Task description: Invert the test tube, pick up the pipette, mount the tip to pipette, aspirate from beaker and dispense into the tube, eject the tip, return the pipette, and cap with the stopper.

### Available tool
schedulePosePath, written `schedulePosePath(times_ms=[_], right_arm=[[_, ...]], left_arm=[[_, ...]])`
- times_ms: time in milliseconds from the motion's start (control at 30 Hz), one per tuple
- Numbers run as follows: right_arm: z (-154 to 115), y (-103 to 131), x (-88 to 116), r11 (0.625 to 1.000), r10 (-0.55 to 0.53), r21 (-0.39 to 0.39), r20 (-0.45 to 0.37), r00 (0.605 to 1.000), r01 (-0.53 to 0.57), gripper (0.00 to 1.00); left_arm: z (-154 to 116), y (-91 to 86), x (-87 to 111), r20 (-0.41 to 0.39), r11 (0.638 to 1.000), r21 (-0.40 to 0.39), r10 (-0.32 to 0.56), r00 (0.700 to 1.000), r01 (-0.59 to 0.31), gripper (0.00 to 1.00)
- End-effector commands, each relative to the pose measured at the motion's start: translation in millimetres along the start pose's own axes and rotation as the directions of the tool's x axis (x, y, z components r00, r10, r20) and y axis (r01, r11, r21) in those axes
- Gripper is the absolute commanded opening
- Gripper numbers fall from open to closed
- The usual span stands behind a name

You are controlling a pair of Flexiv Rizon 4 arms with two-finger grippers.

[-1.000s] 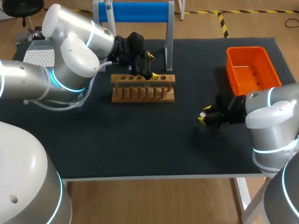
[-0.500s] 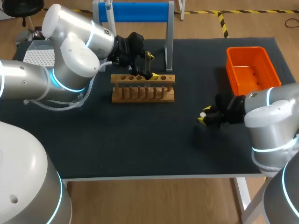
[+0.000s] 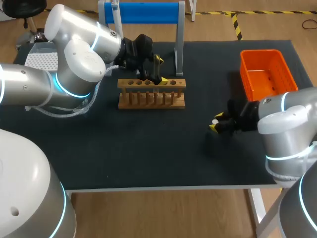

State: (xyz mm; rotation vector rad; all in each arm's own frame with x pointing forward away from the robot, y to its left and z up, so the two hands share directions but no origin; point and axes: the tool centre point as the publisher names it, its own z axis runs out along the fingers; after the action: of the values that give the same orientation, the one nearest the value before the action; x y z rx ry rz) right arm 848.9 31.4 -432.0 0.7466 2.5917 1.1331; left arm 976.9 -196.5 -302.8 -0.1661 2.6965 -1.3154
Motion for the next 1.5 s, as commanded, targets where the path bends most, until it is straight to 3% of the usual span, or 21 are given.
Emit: schedulePosePath(times_ms=[33, 233, 367, 600, 633, 667, 800, 1067, 1133, 1500], right_arm=[[0, 0, -1, 1.0, 0.0, 0.001, -0.001, 1.0, 0.0, 0.47], [1, 1, -1, 1.0, 0.001, -0.004, -0.001, 1.0, -0.001, 0.43], [1, 1, 0, 1.0, 0.002, -0.004, -0.001, 1.0, -0.002, 0.29], [1, 1, 0, 1.0, 0.005, 0.001, -0.003, 1.0, -0.005, 0.2], [1, 1, 0, 1.0, 0.005, 0.003, -0.002, 1.0, -0.005, 0.06], [1, 1, 0, 1.0, 0.005, 0.004, -0.002, 1.0, -0.005, 0.0], [0, 1, -2, 1.0, 0.009, 0.004, 0.001, 1.0, -0.009, 0.0], [-22, 39, -9, 0.999, -0.029, -0.034, -0.064, 0.998, 0.027, 0.0], [-27, 54, -12, 0.998, -0.061, -0.029, -0.111, 0.992, 0.058, 0.0], [-57, 126, -25, 0.982, -0.187, -0.065, -0.183, 0.965, 0.178, 0.0]], left_arm=[[1, -0.5, -1.2, -0.003, 1.0, -0.003, 0.0, 1.0, 0.0, 1.0], [1, -0.5, -1.2, -0.003, 1.0, -0.003, 0.0, 1.0, 0.0, 1.0], [1, -0.5, -1.2, -0.003, 1.0, -0.003, 0.0, 1.0, 0.0, 1.0], [1, -0.5, -1.2, -0.003, 1.0, -0.003, 0.0, 1.0, 0.0, 1.0], [1, -0.5, -1.2, -0.003, 1.0, -0.003, 0.0, 1.0, 0.0, 1.0], [1, -0.5, -1.2, -0.003, 1.0, -0.003, 0.0, 1.0, 0.0, 1.0], [1, -0.5, -1.2, -0.003, 1.0, -0.003, 0.0, 1.0, 0.0, 1.0], [1, -0.5, -1.2, -0.003, 1.0, -0.003, 0.0, 1.0, 0.0, 1.0], [1, -0.5, -1.2, -0.003, 1.0, -0.003, 0.0, 1.0, 0.0, 1.0], [1, -0.5, -1.2, -0.003, 1.0, -0.003, 0.0, 1.0, 0.0, 1.0]])
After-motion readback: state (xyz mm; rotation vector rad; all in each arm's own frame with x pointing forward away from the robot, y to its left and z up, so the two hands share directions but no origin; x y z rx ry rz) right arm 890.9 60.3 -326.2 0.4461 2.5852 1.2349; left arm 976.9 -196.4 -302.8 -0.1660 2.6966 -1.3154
